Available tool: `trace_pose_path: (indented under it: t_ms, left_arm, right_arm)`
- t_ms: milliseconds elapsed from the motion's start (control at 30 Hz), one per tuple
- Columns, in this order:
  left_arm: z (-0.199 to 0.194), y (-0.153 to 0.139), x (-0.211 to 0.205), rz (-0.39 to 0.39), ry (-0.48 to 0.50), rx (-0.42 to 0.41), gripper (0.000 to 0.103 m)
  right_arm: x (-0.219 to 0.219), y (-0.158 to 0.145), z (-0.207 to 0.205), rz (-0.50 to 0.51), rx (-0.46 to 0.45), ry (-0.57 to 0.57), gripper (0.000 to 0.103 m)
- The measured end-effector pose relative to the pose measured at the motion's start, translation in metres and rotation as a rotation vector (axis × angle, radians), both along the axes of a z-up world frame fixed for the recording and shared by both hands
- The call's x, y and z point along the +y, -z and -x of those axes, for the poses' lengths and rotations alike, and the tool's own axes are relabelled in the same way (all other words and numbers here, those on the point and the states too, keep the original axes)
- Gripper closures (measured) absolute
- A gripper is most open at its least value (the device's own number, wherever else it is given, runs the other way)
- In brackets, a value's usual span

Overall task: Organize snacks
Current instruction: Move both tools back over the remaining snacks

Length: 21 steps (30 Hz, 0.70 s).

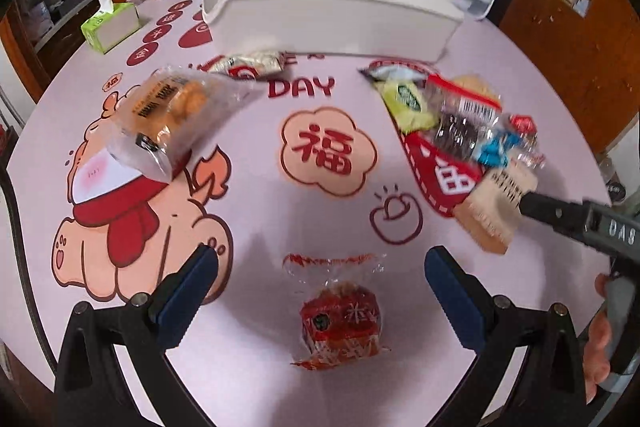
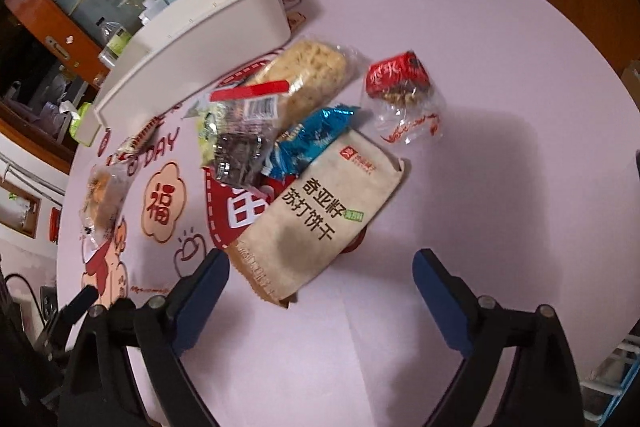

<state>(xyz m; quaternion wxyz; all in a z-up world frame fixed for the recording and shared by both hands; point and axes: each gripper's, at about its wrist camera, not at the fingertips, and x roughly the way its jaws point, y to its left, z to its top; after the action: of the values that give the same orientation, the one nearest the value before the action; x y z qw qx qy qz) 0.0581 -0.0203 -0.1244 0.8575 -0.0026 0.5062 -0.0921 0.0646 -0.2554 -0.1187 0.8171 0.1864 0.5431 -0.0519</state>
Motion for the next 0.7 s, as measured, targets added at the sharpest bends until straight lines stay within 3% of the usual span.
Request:
trace_pose_path:
  t_ms: [367, 500, 700]
  left_arm:
    - [0.000, 0.027, -0.013, -0.035, 0.009, 0.068, 0.000]
    - [-0.001, 0.034, -0.015, -0.040, 0.009, 0.083, 0.000]
    - [0.000, 0.042, -0.017, -0.058, 0.020, 0.094, 0.000]
  right_arm:
    - [0.022, 0.016, -0.029, 0.098, 0.036, 0.023, 0.010]
    - [0.034, 0.016, -0.038, 0.192, 0.029, 0.000, 0.014]
    - [0.039, 0.013, -0.035, 0.222, -0.001, -0.048, 0.019]
